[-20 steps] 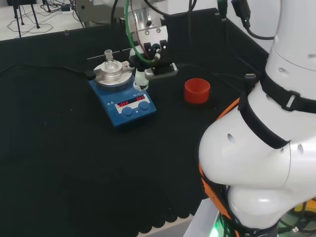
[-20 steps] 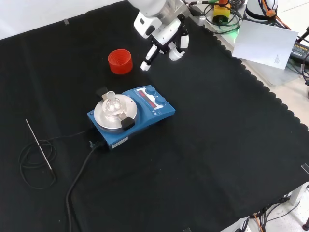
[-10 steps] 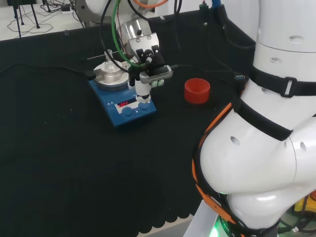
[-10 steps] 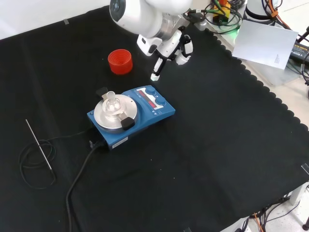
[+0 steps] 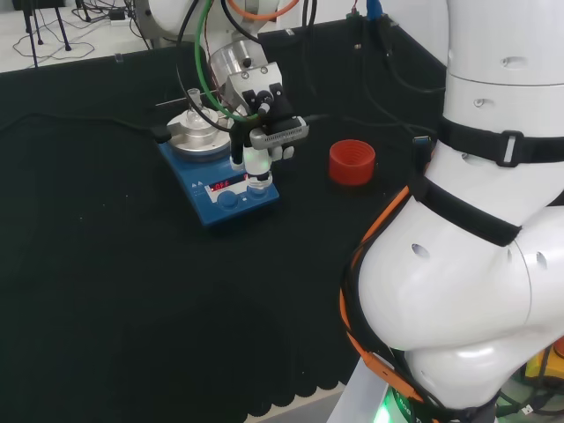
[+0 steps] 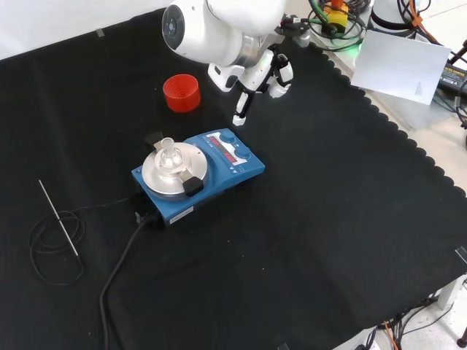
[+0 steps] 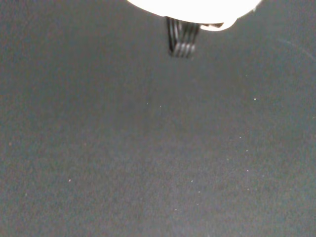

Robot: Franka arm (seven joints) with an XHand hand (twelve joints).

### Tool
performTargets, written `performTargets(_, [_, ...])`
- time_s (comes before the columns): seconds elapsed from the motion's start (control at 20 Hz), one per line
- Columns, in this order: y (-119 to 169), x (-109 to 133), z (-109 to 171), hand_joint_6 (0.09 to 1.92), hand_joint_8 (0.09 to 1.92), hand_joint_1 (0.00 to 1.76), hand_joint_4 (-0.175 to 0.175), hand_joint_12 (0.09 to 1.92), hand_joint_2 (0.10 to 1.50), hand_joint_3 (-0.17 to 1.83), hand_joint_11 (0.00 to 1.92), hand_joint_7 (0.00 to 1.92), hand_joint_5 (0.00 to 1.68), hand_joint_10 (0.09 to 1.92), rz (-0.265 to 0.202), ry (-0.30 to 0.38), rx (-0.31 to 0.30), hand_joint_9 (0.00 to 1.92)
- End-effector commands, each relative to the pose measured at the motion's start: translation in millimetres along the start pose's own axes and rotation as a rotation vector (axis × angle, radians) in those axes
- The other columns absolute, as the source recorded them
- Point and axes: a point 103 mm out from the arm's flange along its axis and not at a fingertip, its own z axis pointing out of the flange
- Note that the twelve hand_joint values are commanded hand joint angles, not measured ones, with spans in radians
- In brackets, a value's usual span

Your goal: Turn on the heater.

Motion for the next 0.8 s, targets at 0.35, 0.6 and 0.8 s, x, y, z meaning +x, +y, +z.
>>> performTargets(0.35, [8.6,16.3,8.1,0.09,1.65,1.47,-0.008,1.52,0.63,1.15,1.71,1.64,0.11,1.65,-0.047,-0.013,0.037,1.77])
performTargets(0.6, [16.2,19.0,10.4,0.09,1.65,1.47,-0.007,1.52,0.63,1.16,1.71,1.64,0.11,1.65,-0.052,-0.027,0.068,1.78])
performTargets(0.8, [22.3,15.6,12.6,0.09,1.65,1.47,-0.007,1.53,0.63,1.17,1.71,1.65,0.12,1.65,-0.064,-0.001,0.084,1.78])
